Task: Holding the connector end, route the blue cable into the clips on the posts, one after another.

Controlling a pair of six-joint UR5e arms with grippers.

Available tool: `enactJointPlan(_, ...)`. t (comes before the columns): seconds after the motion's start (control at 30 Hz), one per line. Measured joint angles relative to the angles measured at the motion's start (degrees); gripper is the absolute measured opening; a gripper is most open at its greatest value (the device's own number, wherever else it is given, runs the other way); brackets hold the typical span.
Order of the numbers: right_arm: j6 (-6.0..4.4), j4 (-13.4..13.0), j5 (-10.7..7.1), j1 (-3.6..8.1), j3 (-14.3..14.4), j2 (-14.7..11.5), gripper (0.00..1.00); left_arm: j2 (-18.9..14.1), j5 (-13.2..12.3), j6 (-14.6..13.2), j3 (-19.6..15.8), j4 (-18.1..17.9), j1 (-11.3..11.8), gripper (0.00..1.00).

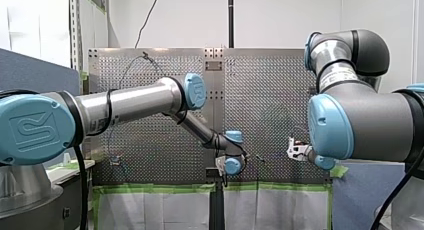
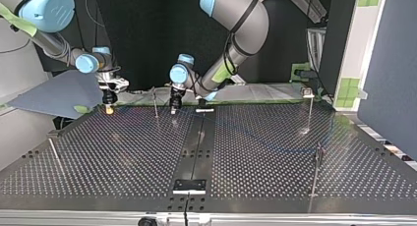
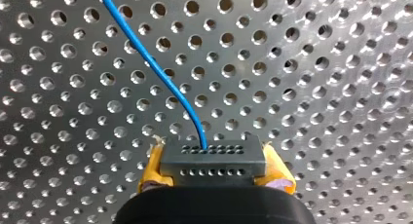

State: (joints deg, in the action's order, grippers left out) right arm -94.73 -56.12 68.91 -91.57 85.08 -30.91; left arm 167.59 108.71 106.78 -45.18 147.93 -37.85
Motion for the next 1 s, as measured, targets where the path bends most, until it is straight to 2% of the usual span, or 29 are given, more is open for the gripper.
enactJointPlan(0.1,0.13,0.55,-0.05,0.03,-0.96,1.13,0.0,0.02,0.01,-0.02,0.15,0.07,-0.07,0.0)
enactJointPlan(0.27,0.99,2.36,-0.08,0.05,-2.32,2.03,0.0,0.03,-0.02,-0.07,0.18,0.39,-0.11,0.0)
enactJointPlan(0.3,1.06,2.59,-0.08,0.05,-2.47,2.08,0.0,0.03,-0.04,-0.08,0.18,0.4,-0.12,0.16)
enactJointPlan(0.33,1.09,2.75,-0.08,0.04,-2.59,2.12,0.0,0.02,-0.11,-0.07,0.19,0.47,-0.18,0.27)
enactJointPlan(0.37,1.1,2.9,-0.08,0.04,-2.7,2.15,0.0,0.01,-0.22,-0.04,0.19,0.62,-0.27,0.27)
enactJointPlan(0.43,1.08,3.03,-0.08,0.04,-2.78,2.17,0.0,0.0,-0.46,0.09,0.2,1.18,-0.46,0.35)
enactJointPlan(0.6,1.03,3.2,-0.09,0.05,-2.83,2.26,0.0,0.01,-1.05,-0.68,0.2,2.62,-0.98,0.35)
enactJointPlan(0.67,1.0,3.25,-0.08,0.05,-2.84,2.27,0.0,-0.02,-1.97,-1.25,0.2,3.47,-1.11,0.38)
enactJointPlan(0.73,0.97,3.26,-0.09,0.06,-2.85,2.28,0.0,-0.03,-2.89,-1.83,0.2,4.3,-1.14,0.55)
enactJointPlan(0.77,0.96,3.28,-0.08,0.08,-2.85,2.28,0.0,-0.03,-3.28,-2.14,0.2,4.7,-1.11,0.55)
enactJointPlan(0.83,0.92,3.29,-0.09,0.08,-2.85,2.3,0.0,-0.02,-4.04,-3.02,0.2,5.67,-1.04,0.93)
enactJointPlan(0.87,0.88,3.29,-0.08,0.08,-2.85,2.32,0.0,-0.03,-4.21,-3.42,0.2,6.08,-1.02,0.93)
enactJointPlan(0.9,0.83,3.29,-0.1,0.07,-2.85,2.34,0.0,-0.03,-4.3,-3.81,0.2,6.51,-1.04,1.0)
enactJointPlan(1.0,0.55,3.4,-0.13,0.09,-2.85,2.38,0.0,-0.03,-3.86,-5.15,0.2,7.85,-1.25,1.0)
